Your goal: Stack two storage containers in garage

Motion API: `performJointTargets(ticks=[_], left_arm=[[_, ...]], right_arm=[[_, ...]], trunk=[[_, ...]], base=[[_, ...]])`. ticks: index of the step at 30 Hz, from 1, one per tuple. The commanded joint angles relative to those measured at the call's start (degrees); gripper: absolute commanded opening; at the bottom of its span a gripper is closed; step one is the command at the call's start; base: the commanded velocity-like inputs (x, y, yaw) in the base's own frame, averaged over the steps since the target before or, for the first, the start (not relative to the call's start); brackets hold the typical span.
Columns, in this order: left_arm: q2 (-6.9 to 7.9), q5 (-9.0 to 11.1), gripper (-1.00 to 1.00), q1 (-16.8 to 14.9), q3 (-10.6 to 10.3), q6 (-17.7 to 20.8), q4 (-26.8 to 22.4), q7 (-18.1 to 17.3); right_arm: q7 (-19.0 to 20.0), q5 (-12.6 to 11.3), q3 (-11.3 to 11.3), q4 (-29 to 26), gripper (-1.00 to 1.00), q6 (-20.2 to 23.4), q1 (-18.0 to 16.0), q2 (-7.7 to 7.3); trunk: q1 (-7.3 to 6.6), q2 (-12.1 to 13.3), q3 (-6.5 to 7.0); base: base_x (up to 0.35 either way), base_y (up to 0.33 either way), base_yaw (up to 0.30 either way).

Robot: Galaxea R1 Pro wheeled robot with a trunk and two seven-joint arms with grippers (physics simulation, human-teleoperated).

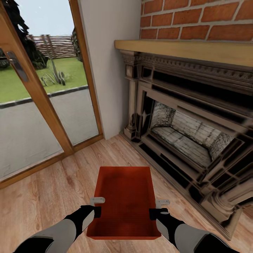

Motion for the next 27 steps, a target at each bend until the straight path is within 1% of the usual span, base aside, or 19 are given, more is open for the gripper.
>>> performJointTargets(ticks=[1, 27], left_arm=[[0.01, 0.39, -1.0, 0.02, 0.02, 0.39, 0.11, 0.36], [0.01, 0.39, -1.0, 0.03, 0.02, 0.39, 0.13, 0.45]], right_arm=[[0.02, -0.06, 0.55, -0.09, -1.0, -0.22, -0.06, -0.01], [0.02, 0.03, 0.63, -0.1, -1.0, -0.14, -0.06, -0.01]], trunk=[[-0.23, 0.39, 0.14], [-5.94, 10.82, 4.81]], base=[[0.0, 0.0, 0.0], [0.0, 0.0, 0.0]])
